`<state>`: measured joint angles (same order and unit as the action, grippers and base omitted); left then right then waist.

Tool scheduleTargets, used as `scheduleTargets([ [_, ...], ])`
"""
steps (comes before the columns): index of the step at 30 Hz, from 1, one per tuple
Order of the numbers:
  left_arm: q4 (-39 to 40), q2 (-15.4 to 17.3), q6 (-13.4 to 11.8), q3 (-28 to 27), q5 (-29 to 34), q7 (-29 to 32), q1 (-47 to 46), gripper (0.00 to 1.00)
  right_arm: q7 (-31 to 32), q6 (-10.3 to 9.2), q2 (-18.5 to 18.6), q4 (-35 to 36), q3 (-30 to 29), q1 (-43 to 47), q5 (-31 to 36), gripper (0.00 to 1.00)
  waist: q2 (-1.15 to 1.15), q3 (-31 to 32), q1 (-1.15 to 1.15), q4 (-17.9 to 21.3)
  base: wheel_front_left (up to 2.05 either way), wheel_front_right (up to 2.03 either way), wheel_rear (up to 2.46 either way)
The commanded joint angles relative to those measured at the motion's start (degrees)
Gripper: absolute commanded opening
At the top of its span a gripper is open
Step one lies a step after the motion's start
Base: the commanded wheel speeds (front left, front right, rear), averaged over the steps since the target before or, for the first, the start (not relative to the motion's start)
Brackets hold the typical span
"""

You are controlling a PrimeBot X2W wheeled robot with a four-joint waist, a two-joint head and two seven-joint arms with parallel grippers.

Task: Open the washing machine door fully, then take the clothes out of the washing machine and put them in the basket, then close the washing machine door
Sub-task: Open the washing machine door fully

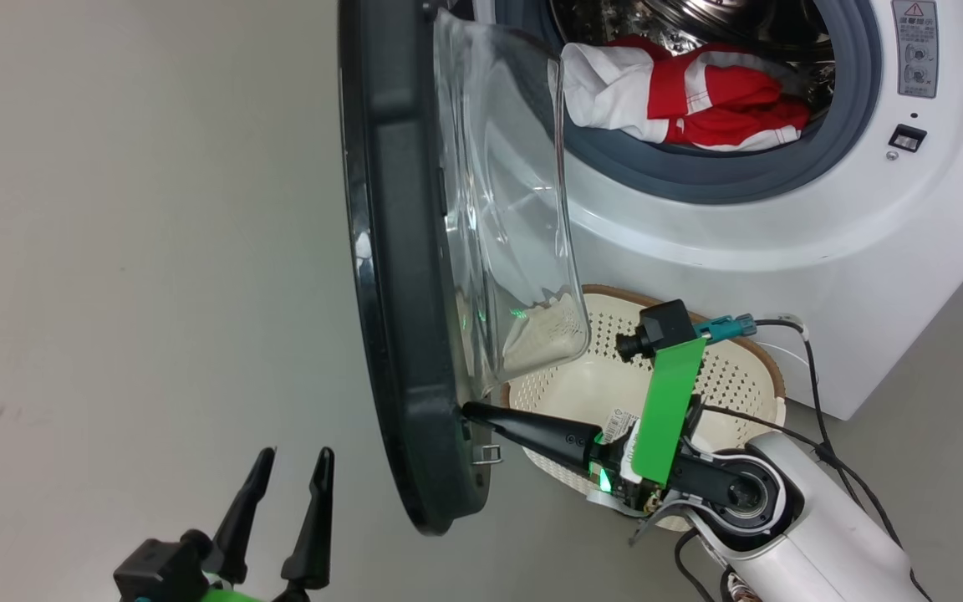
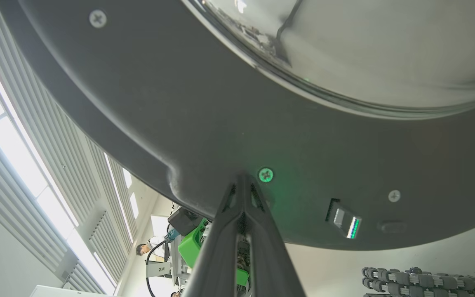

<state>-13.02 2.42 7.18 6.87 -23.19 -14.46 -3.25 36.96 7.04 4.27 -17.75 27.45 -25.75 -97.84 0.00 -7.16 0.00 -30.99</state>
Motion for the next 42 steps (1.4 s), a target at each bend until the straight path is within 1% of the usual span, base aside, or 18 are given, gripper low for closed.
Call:
scheduleTargets([
  [1,1.7,0.5,0.3,-2.3,-0.1,-0.5,0.2,1.00,-0.4,0.45,-1.4,1.6,1.7,-1.8,-1.0,0.00,0.00,0.0,0.00,0.0,0.00,0.00,0.00],
  [9,2.2,0.5,0.3,-2.5,-0.1,-0.5,0.9,1.00,-2.3,0.45,-1.4,1.7,3.6,-2.2,-2.1,0.00,0.00,0.4,0.00,0.0,0.00,0.00,0.00],
  [16,2.0,0.5,0.3,-2.2,0.0,-0.5,1.1,1.00,-4.8,0.45,-1.4,1.4,3.3,-1.7,-0.4,0.00,0.00,1.0,0.00,0.3,0.00,0.00,0.00],
  [17,2.0,0.5,0.3,-2.1,0.1,-0.5,1.1,1.00,-5.2,0.45,-1.4,1.2,3.1,-1.5,0.2,0.16,0.00,1.1,0.00,0.3,0.00,0.00,0.00],
  [18,1.9,0.5,0.3,-2.0,0.1,-0.5,1.2,1.00,-5.7,0.45,-1.4,1.0,2.8,-1.2,0.6,0.29,0.00,1.3,0.00,0.4,0.00,0.00,0.00],
  [21,1.6,0.5,0.3,-1.6,0.2,-0.5,1.2,1.00,-6.9,0.45,-1.4,0.6,2.0,-0.2,2.1,0.50,0.00,1.6,0.00,0.5,0.00,0.00,0.00],
  [22,1.5,0.5,0.3,-1.5,0.3,-0.5,1.2,1.00,-7.3,0.45,-1.4,0.4,1.6,0.2,2.5,0.67,0.00,1.7,0.00,0.6,0.00,0.00,0.00],
  [23,1.4,0.5,0.3,-1.3,0.3,-0.5,1.2,1.00,-7.8,0.45,-1.4,0.2,1.2,0.7,3.0,0.75,0.00,1.8,0.00,0.7,0.00,0.00,0.00],
  [25,1.2,0.5,0.3,-1.0,0.4,-0.5,1.1,1.00,-8.6,0.45,-1.4,-0.2,0.4,1.5,4.0,0.87,0.00,2.0,0.00,0.8,0.00,0.00,0.00],
  [26,1.1,0.5,0.3,-0.8,0.5,-0.5,1.0,1.00,-9.0,0.45,-1.4,-0.4,0.0,2.0,4.4,0.96,0.00,2.1,0.00,0.8,0.00,0.00,0.00],
  [27,1.0,0.5,0.3,-0.7,0.5,-0.5,0.9,1.00,-9.4,0.45,-1.4,-0.6,-0.5,2.5,4.7,1.00,0.00,2.1,0.00,0.9,0.00,0.00,0.00],
  [42,0.5,0.5,0.3,-1.2,1.1,-0.5,1.1,1.00,-14.5,0.45,1.2,-1.7,-5.1,9.8,7.5,1.00,0.00,3.0,0.00,3.2,0.00,0.00,0.00],
])
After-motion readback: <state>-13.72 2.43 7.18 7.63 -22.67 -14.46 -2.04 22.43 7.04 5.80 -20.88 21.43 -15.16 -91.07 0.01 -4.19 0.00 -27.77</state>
